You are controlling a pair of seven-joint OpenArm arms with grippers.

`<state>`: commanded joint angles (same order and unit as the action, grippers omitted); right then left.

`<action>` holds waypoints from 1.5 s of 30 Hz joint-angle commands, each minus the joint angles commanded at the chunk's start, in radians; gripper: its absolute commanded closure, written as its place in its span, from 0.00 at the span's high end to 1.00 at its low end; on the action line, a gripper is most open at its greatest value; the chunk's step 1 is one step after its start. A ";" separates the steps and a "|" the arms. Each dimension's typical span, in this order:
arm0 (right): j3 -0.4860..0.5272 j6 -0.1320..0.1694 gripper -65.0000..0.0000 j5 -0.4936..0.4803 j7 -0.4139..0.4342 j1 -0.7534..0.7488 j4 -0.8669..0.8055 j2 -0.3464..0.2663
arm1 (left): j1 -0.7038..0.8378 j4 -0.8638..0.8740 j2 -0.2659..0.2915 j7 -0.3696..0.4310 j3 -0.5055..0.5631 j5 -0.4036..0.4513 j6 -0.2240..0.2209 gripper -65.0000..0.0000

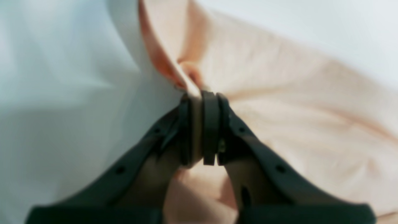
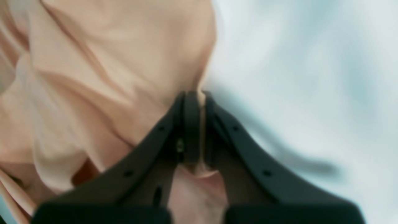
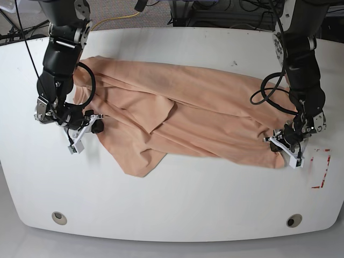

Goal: Fold the T-shirt properly

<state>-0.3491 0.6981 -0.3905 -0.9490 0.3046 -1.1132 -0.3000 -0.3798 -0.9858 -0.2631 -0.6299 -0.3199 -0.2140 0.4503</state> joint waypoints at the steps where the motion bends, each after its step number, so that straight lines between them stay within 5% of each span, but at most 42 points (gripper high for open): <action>1: 0.000 0.000 0.00 0.002 -0.009 -0.012 -0.023 0.002 | 0.031 -0.046 -0.003 -0.018 -0.002 0.000 0.000 0.06; 9: 0.014 0.000 0.00 -0.006 -0.031 -0.127 -0.138 0.003 | 0.301 -0.404 -0.034 -0.127 -0.121 -0.002 0.000 0.07; 16: 0.049 0.000 0.00 -0.006 -0.031 -0.172 -0.204 0.005 | 0.334 -0.423 -0.061 -0.127 -0.130 0.000 0.104 0.07; 23: 0.049 0.000 0.00 -0.006 -0.031 -0.169 -0.207 0.005 | 0.284 -0.416 -0.057 -0.150 -0.124 0.003 0.106 0.07; 25: 0.049 0.000 0.00 -0.006 -0.031 -0.167 -0.207 0.005 | 0.265 -0.416 -0.057 -0.193 -0.124 0.002 0.107 0.14; 30: 0.049 0.000 0.00 -0.006 -0.031 -0.167 -0.207 0.005 | 0.221 -0.417 -0.057 -0.244 -0.132 0.000 0.106 0.57; 32: 0.049 0.000 0.00 -0.006 -0.031 -0.167 -0.207 0.005 | 0.216 -0.417 -0.057 -0.244 -0.153 0.002 0.106 0.67; 45: 0.049 0.000 0.00 -0.006 -0.031 -0.161 -0.207 0.005 | 0.074 -0.135 -0.066 -0.242 -0.250 0.002 0.110 0.70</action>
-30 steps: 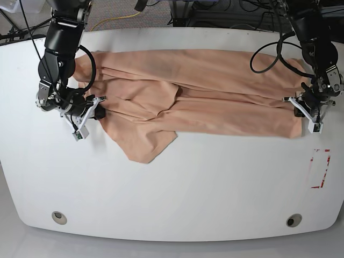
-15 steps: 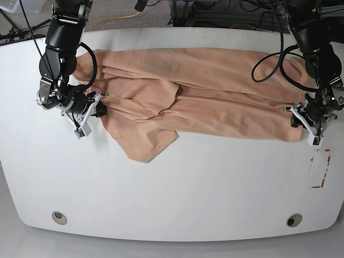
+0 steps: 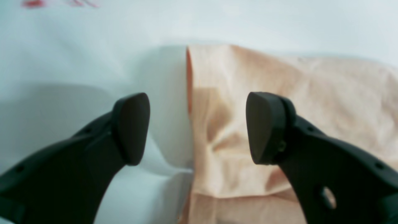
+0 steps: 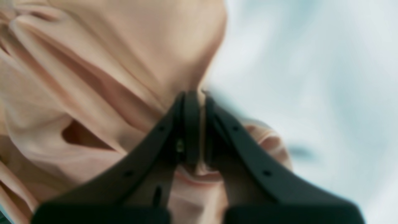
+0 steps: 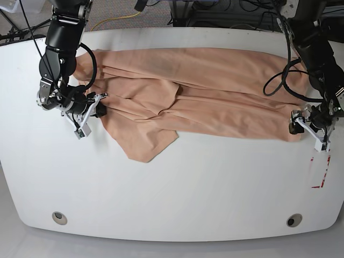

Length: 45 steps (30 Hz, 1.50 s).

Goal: Fold the T-shirt properly

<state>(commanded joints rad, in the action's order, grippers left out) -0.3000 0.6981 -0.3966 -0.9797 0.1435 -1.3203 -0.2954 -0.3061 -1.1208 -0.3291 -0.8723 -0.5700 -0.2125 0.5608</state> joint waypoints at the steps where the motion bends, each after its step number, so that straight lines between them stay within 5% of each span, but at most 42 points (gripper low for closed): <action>1: 0.000 0.000 0.00 0.000 0.000 0.000 0.000 0.000 | -0.006 0.020 0.000 0.002 0.000 0.000 0.000 0.70; 10: 0.000 0.000 0.00 -0.002 0.000 -0.002 0.000 0.000 | -0.069 0.167 0.009 -0.005 0.000 -0.002 0.011 0.70; 17: 0.000 0.000 0.00 -0.002 0.000 -0.002 0.000 0.000 | -0.066 0.166 0.041 -0.023 0.051 0.000 0.124 0.68; 19: 0.000 0.000 0.00 -0.002 0.000 -0.002 0.000 0.000 | -0.066 0.166 0.043 -0.023 0.060 0.000 0.129 0.60; 26: 0.000 0.000 0.00 -0.002 0.002 0.000 0.000 0.002 | -0.068 0.164 0.043 -0.020 0.060 0.002 0.123 0.08; 28: 0.000 0.000 0.00 -0.002 0.003 0.002 0.000 0.002 | -0.069 0.163 0.043 -0.020 0.060 0.002 0.121 0.02; 45: -0.003 0.000 0.00 0.009 -0.028 0.143 -0.143 -0.008 | -0.066 -0.226 0.043 -0.025 0.061 -0.002 0.129 0.00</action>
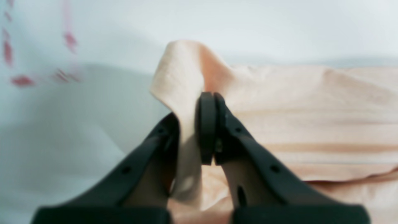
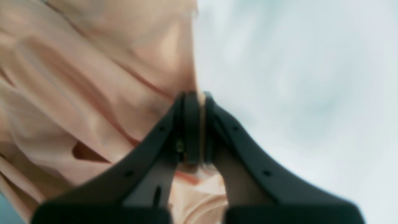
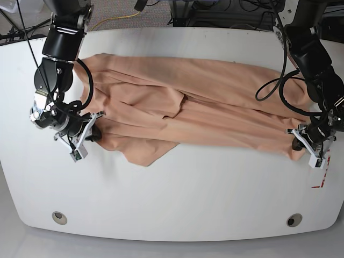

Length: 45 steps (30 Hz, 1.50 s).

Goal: Fold the T-shirt properly

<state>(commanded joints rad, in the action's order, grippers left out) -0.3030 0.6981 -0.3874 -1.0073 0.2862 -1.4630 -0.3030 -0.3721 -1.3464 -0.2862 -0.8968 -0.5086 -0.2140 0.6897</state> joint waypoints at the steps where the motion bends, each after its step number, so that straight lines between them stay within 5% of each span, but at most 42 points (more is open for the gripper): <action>1: 0.000 0.000 0.00 0.000 -0.003 0.029 0.002 0.000 | 0.000 -0.038 0.000 0.000 0.002 0.000 0.000 0.00; 15: 0.008 0.000 0.00 0.000 -0.118 0.482 0.138 -0.064 | -0.120 -0.381 0.020 -0.009 0.046 0.000 -0.005 0.00; 21: 0.144 0.000 0.00 -0.009 -0.118 0.710 0.245 -0.137 | -0.327 -0.419 0.017 -0.173 0.040 0.003 -0.006 0.00; 30: 0.252 0.000 0.00 -0.009 -0.192 0.979 0.245 -0.147 | -0.615 -0.420 -0.029 -0.233 0.046 0.006 -0.008 0.00; 37: 0.252 0.000 0.00 -0.011 -0.278 1.019 0.242 -0.147 | -0.697 -0.427 -0.029 -0.270 0.048 0.000 0.000 0.00; 45: 0.247 0.000 0.00 -0.141 -0.313 0.944 0.183 -0.235 | -0.512 -0.494 -0.054 -0.281 0.060 -0.002 0.008 0.00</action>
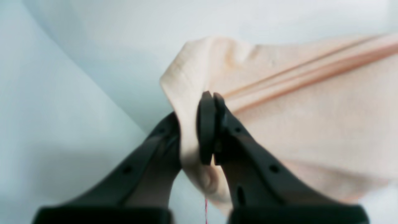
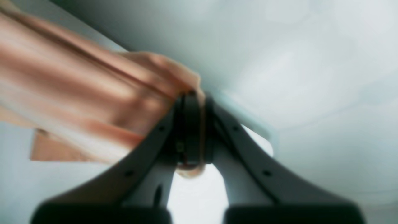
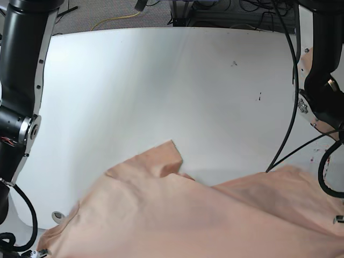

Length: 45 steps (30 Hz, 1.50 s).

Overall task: Fold the T-shirt properly
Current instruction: 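Lift the shirt with both grippers and lay it flat, stretched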

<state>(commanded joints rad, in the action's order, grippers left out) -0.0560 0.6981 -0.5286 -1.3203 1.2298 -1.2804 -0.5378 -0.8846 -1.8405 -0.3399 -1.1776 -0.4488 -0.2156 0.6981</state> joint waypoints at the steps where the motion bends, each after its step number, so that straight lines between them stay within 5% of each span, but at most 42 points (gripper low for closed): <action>1: 0.000 0.000 0.00 -0.017 0.000 -0.041 -0.026 -0.012 | 0.037 -0.011 0.000 0.000 0.000 0.000 0.000 0.00; 10: -0.207 0.000 0.00 -0.072 -0.014 -0.494 -0.262 -0.020 | 0.394 -0.123 0.006 -0.002 -0.002 0.000 0.000 0.00; 22: -0.400 0.000 0.00 -0.318 -0.076 -0.970 -0.453 -0.020 | 0.802 -0.166 0.041 -0.002 -0.014 0.000 0.000 0.00; 30: -0.517 0.000 0.00 -0.422 -0.076 -1.307 -0.546 0.031 | 1.017 -0.161 0.046 0.005 -0.146 0.002 0.000 0.00; 37: -0.543 0.000 0.00 -0.399 -0.052 -1.430 -0.549 0.092 | 1.106 -0.157 0.051 0.043 -0.184 0.006 0.000 0.00; 45: -0.542 0.000 0.00 -0.068 0.080 -1.432 -0.666 0.285 | 1.059 -0.155 0.144 0.107 -0.118 0.120 0.000 0.00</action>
<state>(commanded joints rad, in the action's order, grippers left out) -0.5976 0.6981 -0.5961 -1.2405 -0.2018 -1.9463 -0.2524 0.1741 -1.9954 -0.1956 -1.0702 -0.5669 -0.0959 0.6981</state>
